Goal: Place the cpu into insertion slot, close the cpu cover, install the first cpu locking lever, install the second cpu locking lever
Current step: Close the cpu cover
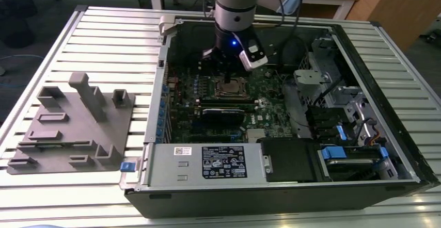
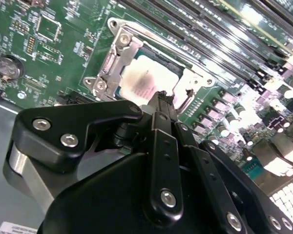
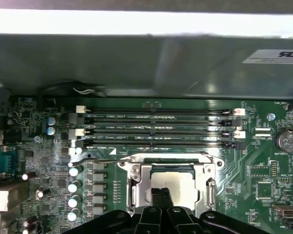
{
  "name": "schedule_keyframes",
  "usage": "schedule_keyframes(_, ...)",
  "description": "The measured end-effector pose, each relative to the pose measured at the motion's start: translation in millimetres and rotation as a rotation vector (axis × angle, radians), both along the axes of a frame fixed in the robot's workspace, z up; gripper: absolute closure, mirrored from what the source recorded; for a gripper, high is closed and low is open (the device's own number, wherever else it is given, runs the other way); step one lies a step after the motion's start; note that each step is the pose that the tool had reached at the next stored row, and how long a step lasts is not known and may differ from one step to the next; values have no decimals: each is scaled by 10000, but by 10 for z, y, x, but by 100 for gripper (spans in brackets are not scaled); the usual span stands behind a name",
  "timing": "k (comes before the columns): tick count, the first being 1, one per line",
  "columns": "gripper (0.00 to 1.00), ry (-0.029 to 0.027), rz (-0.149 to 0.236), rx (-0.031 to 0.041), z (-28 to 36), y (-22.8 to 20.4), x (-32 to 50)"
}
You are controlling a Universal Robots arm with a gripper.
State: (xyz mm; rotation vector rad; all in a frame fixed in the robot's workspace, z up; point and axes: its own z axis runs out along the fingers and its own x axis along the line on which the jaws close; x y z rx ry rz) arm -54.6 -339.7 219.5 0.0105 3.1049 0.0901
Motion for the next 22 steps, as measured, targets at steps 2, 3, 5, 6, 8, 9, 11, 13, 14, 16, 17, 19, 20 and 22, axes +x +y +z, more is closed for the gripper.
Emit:
schedule_keyframes(2,89,-1,0,8,-2,0,25)
schedule_keyframes(3,89,0,0,8,-3,0,40)
schedule_keyframes(5,89,0,-1,13,-5,0,69)
schedule_keyframes(6,89,0,-1,16,-6,0,83)
schedule_keyframes(8,89,0,0,17,-7,-1,95)
schedule_keyframes(9,89,0,0,18,-8,-5,96)
schedule_keyframes(11,89,0,0,17,-10,-28,98)
schedule_keyframes(13,89,0,0,17,-12,-60,98)
schedule_keyframes(14,89,0,0,18,-12,-74,98)
schedule_keyframes(16,89,-1,-1,18,-13,-80,98)
schedule_keyframes(17,89,-1,-1,22,-13,-79,98)
schedule_keyframes(19,89,0,-1,26,-13,-80,98)
schedule_keyframes(20,89,0,0,27,-13,-80,98)
schedule_keyframes(22,89,0,-1,28,-13,-80,98)
